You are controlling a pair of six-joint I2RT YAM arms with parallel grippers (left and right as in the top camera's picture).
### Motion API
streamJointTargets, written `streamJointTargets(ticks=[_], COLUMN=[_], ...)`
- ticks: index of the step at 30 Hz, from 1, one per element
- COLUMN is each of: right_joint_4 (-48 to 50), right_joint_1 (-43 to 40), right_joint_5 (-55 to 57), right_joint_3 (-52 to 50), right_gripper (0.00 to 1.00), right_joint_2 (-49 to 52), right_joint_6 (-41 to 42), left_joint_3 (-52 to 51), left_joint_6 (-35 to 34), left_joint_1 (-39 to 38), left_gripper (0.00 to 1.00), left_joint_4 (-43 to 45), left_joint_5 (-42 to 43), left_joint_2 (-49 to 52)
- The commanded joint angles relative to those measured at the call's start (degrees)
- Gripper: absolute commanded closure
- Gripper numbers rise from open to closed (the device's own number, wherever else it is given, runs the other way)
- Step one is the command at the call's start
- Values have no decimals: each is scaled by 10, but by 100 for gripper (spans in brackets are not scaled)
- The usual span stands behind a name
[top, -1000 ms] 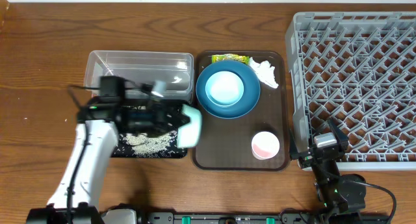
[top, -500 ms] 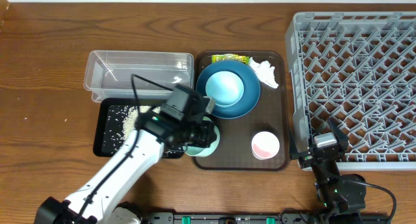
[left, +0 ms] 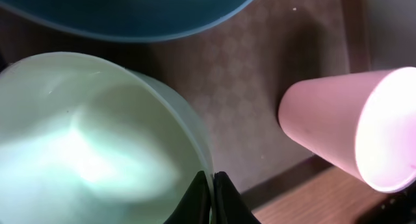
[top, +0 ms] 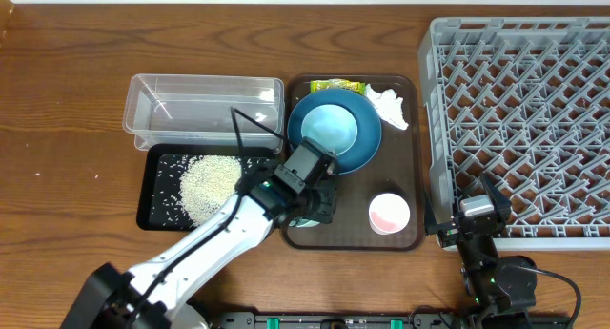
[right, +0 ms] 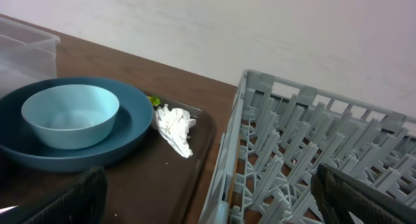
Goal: Sort waste into correct bins and load items into the dishwasher rack
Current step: 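Carry the emptied bowl back and set it on the brown tray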
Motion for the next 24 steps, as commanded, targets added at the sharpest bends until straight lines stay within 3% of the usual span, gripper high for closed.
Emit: streamJointTargets(ticks=[1,8,14,24], right_joint_4=[-2,-2,-2,-2], right_joint_1=[-6,-6,-6,-6], right_joint_5=[-3,-2,-3,-3], right_joint_3=[-1,-1,-1,-1], right_gripper=[1,1,1,1], right_joint_2=[-1,-1,-1,-1], right_joint_6=[-2,-2,-2,-2], left_joint_3=[-1,1,25,61], left_joint_6=[-4,-3,2,1], left_joint_1=[-2,-2,-2,-2], left_gripper=[93,83,50,48], left_joint_4=[7,12,12,13], left_joint_5=[-15,-14,-16,-77], left_joint_2=[20,16,3,-12])
